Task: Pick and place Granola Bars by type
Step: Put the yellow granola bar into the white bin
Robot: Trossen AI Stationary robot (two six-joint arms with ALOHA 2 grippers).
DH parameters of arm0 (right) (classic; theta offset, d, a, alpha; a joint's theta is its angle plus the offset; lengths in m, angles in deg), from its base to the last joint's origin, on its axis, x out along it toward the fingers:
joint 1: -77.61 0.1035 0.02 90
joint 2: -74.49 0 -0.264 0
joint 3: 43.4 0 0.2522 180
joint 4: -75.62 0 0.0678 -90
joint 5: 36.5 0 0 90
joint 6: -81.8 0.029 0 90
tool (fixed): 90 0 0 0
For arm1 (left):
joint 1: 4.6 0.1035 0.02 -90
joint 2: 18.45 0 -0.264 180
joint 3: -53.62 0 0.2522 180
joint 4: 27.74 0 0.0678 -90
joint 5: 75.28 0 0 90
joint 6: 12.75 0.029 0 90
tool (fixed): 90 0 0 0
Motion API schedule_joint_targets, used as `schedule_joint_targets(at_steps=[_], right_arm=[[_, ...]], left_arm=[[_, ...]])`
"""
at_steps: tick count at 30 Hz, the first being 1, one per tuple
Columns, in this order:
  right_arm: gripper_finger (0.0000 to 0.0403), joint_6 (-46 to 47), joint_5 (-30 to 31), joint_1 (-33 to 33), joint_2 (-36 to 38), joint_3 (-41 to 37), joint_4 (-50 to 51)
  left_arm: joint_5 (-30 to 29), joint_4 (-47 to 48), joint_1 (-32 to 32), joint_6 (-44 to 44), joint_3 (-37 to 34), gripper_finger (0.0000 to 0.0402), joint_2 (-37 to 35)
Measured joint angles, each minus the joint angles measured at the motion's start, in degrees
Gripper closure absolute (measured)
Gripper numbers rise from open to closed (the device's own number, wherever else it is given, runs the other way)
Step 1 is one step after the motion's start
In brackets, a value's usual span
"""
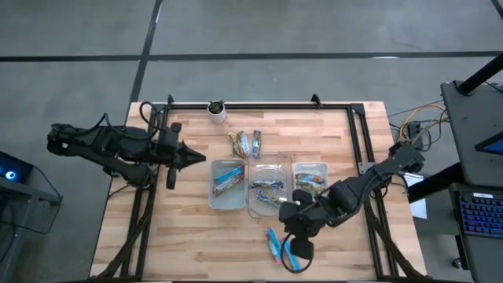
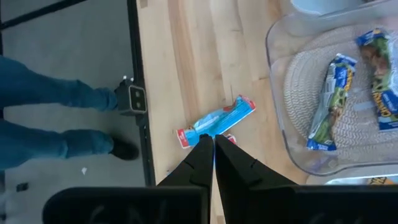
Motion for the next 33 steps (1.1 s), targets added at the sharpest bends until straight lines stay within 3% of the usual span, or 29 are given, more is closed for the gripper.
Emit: schedule_joint_targets(at_steps=[6, 17, 22, 28, 33], right_arm=[[0.0394, 1.11, 3.09, 0.00, 0.02, 0.00, -0.11], [0.0394, 4.74, 6.77, -0.40, 0.04, 0.00, -0.09], [0.0394, 7.65, 7.86, -1.20, 0.04, 0.00, -0.04], [0.0394, 11.56, 8.34, -1.67, 0.04, 0.00, 0.33], [0.0394, 12.25, 9.31, -1.80, 0.58, 0.00, 4.40]], left_arm=[[1.51, 4.57, 5.15, 0.50, 5.37, 0.0366, 0.53], [1.84, 20.04, 16.29, 4.52, 14.95, 0.0214, 6.65], [6.49, 24.88, 24.31, 8.84, 20.21, 0.0161, 12.34], [10.88, 25.46, 34.14, 12.94, 23.57, 0.0139, 17.64], [16.79, 24.94, 43.36, 8.41, 23.35, 0.0138, 20.77]])
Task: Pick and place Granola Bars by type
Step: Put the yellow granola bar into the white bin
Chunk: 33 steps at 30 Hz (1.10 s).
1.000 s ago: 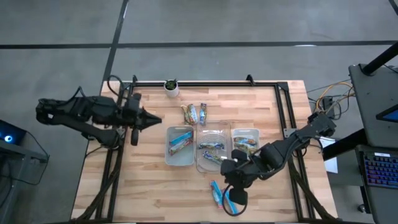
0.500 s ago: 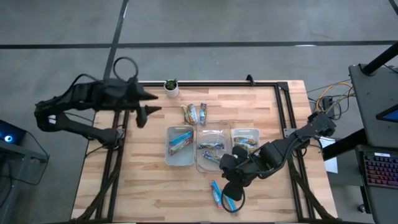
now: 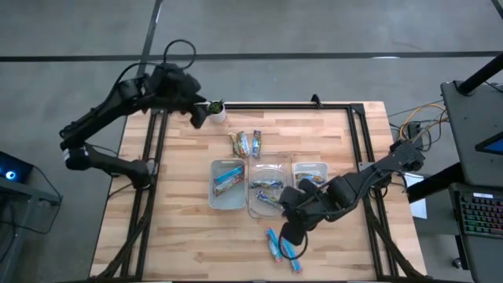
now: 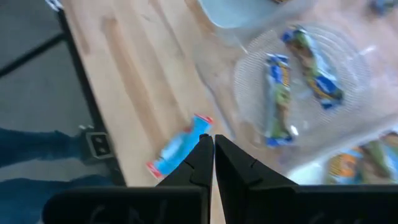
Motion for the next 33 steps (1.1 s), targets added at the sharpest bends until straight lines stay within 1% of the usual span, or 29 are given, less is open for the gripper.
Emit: schedule_joint_targets(at_steps=[4, 6, 14, 20, 25, 30, 33], right_arm=[[0.0394, -0.65, 0.90, -0.26, 1.90, 0.00, 5.10], [0.0394, -1.24, 1.81, -0.61, 3.71, 0.00, 7.30], [0.0394, -3.99, 5.18, -2.10, 13.77, -0.49, 14.98], [0.0394, -9.44, 6.06, -3.41, 23.61, -4.34, 15.49], [0.0394, -11.87, 6.17, -7.11, 32.31, -9.26, 15.96], [0.0394, -17.01, 6.05, -12.08, 37.95, -12.22, 16.26], [0.0394, -19.63, 6.07, -14.93, 39.81, -13.23, 16.31]], left_arm=[[6.02, 0.04, 5.56, -3.99, -0.14, 0.0138, 3.02], [7.17, -0.45, 6.53, -5.03, -0.14, 0.0138, 4.28], [7.34, -1.55, 6.25, -9.47, -0.16, 0.0138, 9.93], [7.33, -3.85, 5.49, -12.75, -0.16, 0.0138, 13.19], [7.20, -4.96, 4.47, -15.27, -0.16, 0.0138, 14.72], [6.20, -4.93, 2.02, -19.63, -0.16, 0.0138, 17.07], [2.15, -4.73, -0.13, -23.53, 0.40, 0.0138, 19.23]])
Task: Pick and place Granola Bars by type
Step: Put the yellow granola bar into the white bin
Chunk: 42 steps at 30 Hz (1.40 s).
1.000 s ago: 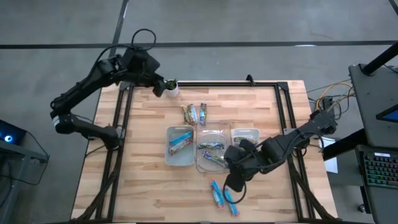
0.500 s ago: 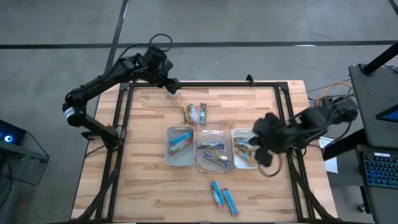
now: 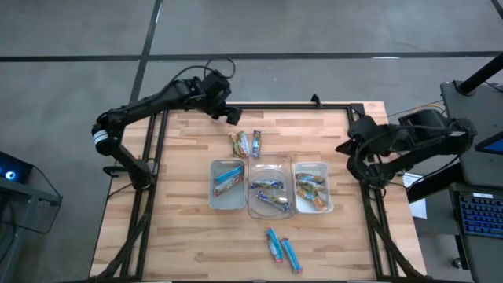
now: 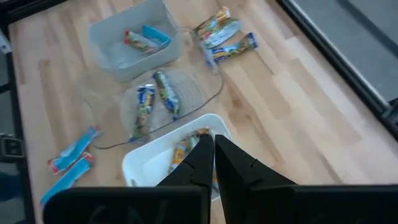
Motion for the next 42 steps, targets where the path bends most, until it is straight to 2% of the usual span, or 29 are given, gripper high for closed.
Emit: schedule_joint_targets(at_steps=[4, 9, 13, 24, 36, 42], right_arm=[[0.0394, -1.59, -0.11, -2.83, 0.98, -1.24, -0.05], [0.0394, -3.30, -0.16, -4.71, 0.91, -3.44, 0.36], [0.0394, -3.95, -0.21, -5.48, 0.79, -4.85, 0.39], [0.0394, -3.30, -0.09, -5.74, 0.88, -7.60, -0.03], [0.0394, -3.54, 0.23, -5.72, 0.96, -7.60, -0.25], [0.0394, -4.57, 1.36, -5.70, 1.03, -7.60, -0.29]], left_arm=[[-5.84, 0.24, -1.96, -7.86, 0.78, 0.0138, 2.83], [-6.61, 4.17, -2.26, -15.68, 1.10, 0.0140, 7.45], [-8.37, 7.46, -2.29, -17.58, 1.01, 0.0141, 11.12], [-8.72, 7.23, -2.45, -21.05, 0.83, 0.0141, 19.81], [-8.73, 7.21, -2.46, -26.98, 0.25, 0.0141, 24.85], [-8.85, 4.76, -2.46, -29.35, -1.44, 0.0141, 25.19]])
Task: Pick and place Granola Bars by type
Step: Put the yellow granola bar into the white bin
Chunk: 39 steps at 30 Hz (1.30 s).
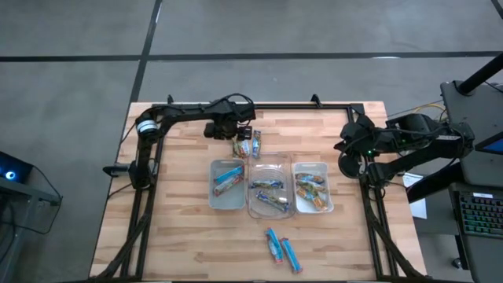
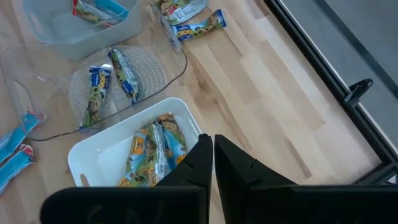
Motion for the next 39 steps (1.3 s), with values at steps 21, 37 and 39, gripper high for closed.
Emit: schedule_joint_targets(at_steps=[21, 37, 39], right_arm=[[0.0394, -2.20, 0.09, 0.00, -0.04, 0.00, -0.33], [0.0394, -2.20, 0.08, 0.00, -0.04, 0.02, -0.63], [0.0394, -2.20, 0.07, 0.00, -0.04, 0.02, -0.72]], left_arm=[[0.58, -7.39, 0.00, -5.08, -6.64, 0.0142, 0.00], [0.60, -6.89, 0.00, -4.11, -6.90, 0.0168, 0.00], [0.66, -7.50, 0.00, -4.62, -7.49, 0.0168, 0.00]])
